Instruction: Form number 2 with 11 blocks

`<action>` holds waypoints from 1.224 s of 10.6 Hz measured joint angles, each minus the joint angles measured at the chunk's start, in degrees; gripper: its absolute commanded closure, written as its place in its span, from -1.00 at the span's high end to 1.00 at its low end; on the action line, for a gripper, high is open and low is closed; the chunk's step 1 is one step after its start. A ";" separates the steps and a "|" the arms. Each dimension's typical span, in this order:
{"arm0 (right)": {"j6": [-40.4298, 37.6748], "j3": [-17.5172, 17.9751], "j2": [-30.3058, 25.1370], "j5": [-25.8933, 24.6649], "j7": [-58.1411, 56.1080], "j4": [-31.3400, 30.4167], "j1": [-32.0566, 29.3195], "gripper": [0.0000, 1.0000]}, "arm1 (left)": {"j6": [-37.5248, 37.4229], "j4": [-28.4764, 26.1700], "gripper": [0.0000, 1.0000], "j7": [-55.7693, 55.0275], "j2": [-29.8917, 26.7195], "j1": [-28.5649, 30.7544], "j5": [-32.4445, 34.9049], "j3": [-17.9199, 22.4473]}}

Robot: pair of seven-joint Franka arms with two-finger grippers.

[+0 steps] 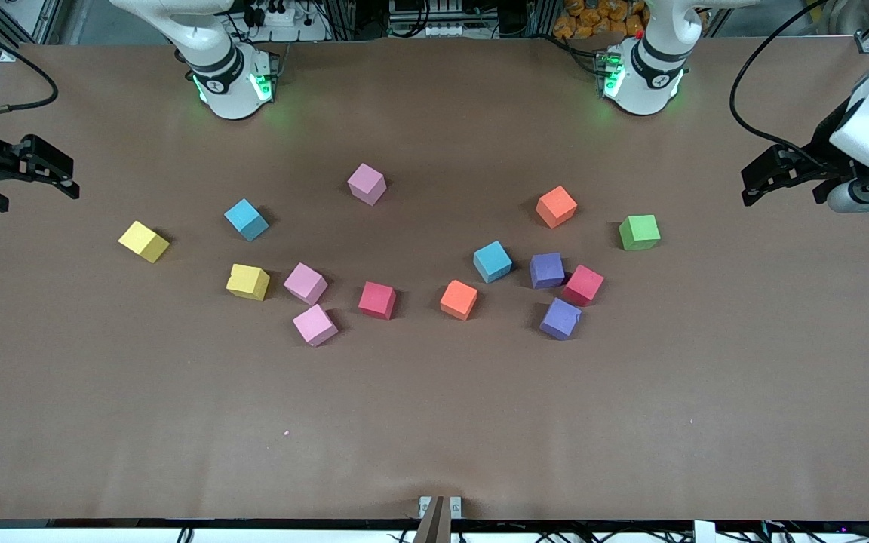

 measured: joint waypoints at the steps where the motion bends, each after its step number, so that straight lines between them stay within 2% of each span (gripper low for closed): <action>1: -0.07 0.00 0.00 0.04 1.85 0.03 0.00 1.00 | 0.00 -0.13 1.00 0.09 -0.05 0.01 0.00 0.00; 7: -0.29 0.15 0.05 0.27 3.81 0.11 0.01 1.00 | -0.07 -1.20 1.00 1.12 0.10 0.05 0.00 -0.24; 10: -0.33 0.17 0.31 0.29 3.81 0.20 0.01 1.00 | 0.30 -3.11 1.00 -0.49 3.93 -2.42 0.00 -0.63; 12: -1.46 0.47 2.20 0.74 3.64 0.12 0.72 1.00 | 3.86 -4.90 1.00 -8.31 7.66 -6.17 0.00 -0.84; 13: -2.19 0.66 4.12 0.85 3.68 -0.29 2.28 1.00 | 8.68 -7.73 1.00 -12.16 8.76 -8.21 -0.01 -0.99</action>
